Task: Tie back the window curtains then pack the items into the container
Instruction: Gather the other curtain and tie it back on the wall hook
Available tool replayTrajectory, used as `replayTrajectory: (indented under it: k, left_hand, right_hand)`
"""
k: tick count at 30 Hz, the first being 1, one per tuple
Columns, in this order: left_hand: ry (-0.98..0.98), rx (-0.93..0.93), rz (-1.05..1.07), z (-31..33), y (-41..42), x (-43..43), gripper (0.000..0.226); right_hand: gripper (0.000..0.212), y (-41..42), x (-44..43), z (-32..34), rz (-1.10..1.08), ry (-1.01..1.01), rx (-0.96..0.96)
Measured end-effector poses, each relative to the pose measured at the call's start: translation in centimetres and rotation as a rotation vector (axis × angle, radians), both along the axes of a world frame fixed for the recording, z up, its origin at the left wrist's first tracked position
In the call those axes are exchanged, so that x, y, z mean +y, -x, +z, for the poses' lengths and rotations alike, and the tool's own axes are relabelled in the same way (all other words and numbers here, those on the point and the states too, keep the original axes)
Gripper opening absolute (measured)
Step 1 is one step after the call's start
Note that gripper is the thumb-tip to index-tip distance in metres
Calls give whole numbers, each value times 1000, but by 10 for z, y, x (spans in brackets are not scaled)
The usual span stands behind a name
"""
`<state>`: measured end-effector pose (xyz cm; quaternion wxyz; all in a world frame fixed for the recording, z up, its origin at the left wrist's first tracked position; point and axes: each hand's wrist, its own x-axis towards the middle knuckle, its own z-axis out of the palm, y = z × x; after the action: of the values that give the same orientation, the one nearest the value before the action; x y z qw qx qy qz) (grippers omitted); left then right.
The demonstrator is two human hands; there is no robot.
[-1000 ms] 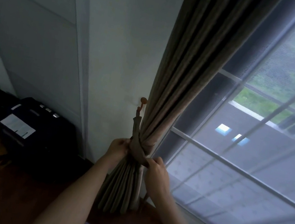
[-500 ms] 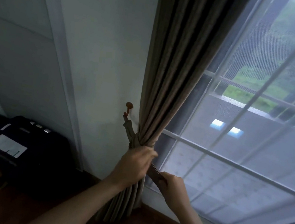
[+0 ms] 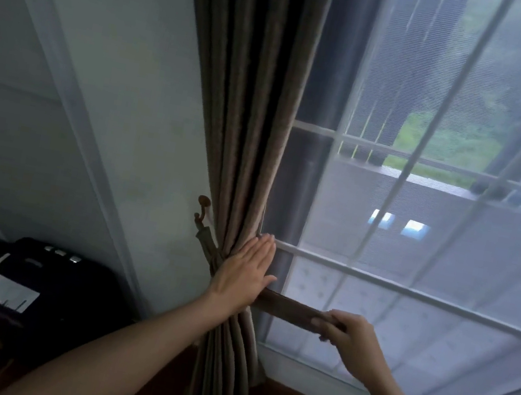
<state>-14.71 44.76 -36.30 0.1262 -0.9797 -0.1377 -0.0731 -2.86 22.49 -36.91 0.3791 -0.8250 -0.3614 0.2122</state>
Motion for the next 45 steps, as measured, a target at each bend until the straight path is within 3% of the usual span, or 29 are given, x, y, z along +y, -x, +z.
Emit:
replayTrajectory:
  k: [3, 6, 11, 15, 19, 21, 23, 27, 29, 33, 39, 45]
  left_hand:
    - [50, -27, 77, 1, 1, 5, 64]
    - [16, 9, 133, 3, 1, 11, 62]
    - [-222, -5, 136, 11, -8, 31, 58]
    - [-240, 83, 223, 6, 10, 47, 55]
    - [-261, 107, 294, -1, 38, 76, 56]
    - [-399, 48, 318, -2, 54, 96, 59]
    - [-324, 94, 385, 9, 66, 98, 60]
    - [-321, 114, 325, 12, 88, 114, 64]
    - [-294, 142, 337, 21, 94, 117, 76]
    - [-222, 143, 320, 28, 103, 123, 80]
    - [-277, 79, 280, 28, 112, 125, 52]
    - [-224, 94, 289, 28, 113, 118, 82]
  right_hand:
    - [8, -8, 16, 5, -89, -150, 110]
    - [6, -12, 36, 6, -226, -375, 444]
    - [11, -13, 70, -7, -343, -751, 1124]
    - [19, -10, 93, -15, -340, -793, 1356]
    - [7, 10, 126, -15, -245, -645, 1321]
    - [18, 22, 147, -9, -201, -560, 1248]
    - [25, 33, 170, -6, -143, -472, 1179]
    - [25, 46, 214, -2, 8, -306, 871]
    - [20, 53, 233, 4, 37, -324, 782]
    - [16, 57, 258, 14, 54, -376, 626]
    - [19, 50, 279, 9, 57, -341, 397]
    - [22, 48, 287, -4, 50, -326, 408]
